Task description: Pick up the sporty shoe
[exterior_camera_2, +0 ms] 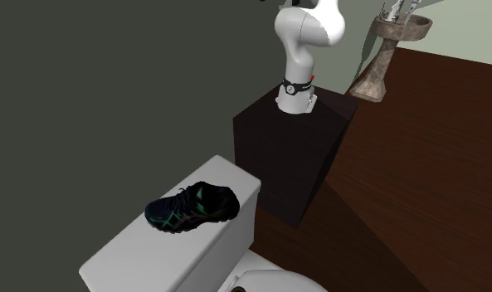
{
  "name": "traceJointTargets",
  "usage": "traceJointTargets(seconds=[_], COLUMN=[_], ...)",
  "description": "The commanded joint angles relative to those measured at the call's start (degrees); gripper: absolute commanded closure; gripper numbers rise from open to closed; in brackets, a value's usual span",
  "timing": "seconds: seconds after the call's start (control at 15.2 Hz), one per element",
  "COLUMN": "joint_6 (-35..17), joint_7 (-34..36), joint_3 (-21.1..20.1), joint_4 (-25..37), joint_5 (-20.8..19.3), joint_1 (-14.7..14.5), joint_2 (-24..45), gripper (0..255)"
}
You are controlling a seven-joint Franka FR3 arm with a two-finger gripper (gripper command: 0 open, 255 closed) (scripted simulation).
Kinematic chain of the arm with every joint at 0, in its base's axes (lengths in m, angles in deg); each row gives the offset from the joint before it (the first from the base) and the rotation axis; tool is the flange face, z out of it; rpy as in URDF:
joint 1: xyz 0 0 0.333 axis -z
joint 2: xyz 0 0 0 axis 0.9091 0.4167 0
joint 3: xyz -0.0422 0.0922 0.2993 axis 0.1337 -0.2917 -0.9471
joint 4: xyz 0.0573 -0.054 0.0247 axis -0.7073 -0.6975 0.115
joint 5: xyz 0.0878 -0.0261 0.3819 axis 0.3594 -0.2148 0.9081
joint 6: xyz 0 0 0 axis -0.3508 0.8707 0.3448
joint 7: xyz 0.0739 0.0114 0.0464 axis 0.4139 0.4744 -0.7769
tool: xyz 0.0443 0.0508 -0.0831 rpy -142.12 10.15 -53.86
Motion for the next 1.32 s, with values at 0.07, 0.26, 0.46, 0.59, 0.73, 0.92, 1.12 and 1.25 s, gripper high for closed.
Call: traceJointTargets(seconds=[0.07,0.26,0.46,0.59,0.73,0.92,1.12,1.25], joint_6=[-2.5,-9.9,-17.5,-22.7,-27.8,-35.5,-43.0,-47.8], joint_7=[-0.6,-2.2,-3.8,-4.9,-6.0,-7.7,-9.6,-10.9], joint_3=[0.2,0.8,1.3,1.7,2.1,2.6,3.2,3.6], joint_4=[-1.5,-5.6,-8.8,-10.5,-11.8,-13.0,-13.3,-13.0], joint_5=[-0.1,-0.3,-0.4,-0.4,-0.3,-0.1,0.4,0.9], joint_1=[0.0,0.0,0.0,0.0,-0.1,-0.2,-0.4,-0.6], joint_2=[0.3,2.0,4.6,6.8,9.5,14.2,19.7,23.7], gripper=[0,0,0,0,0,0,0,0])
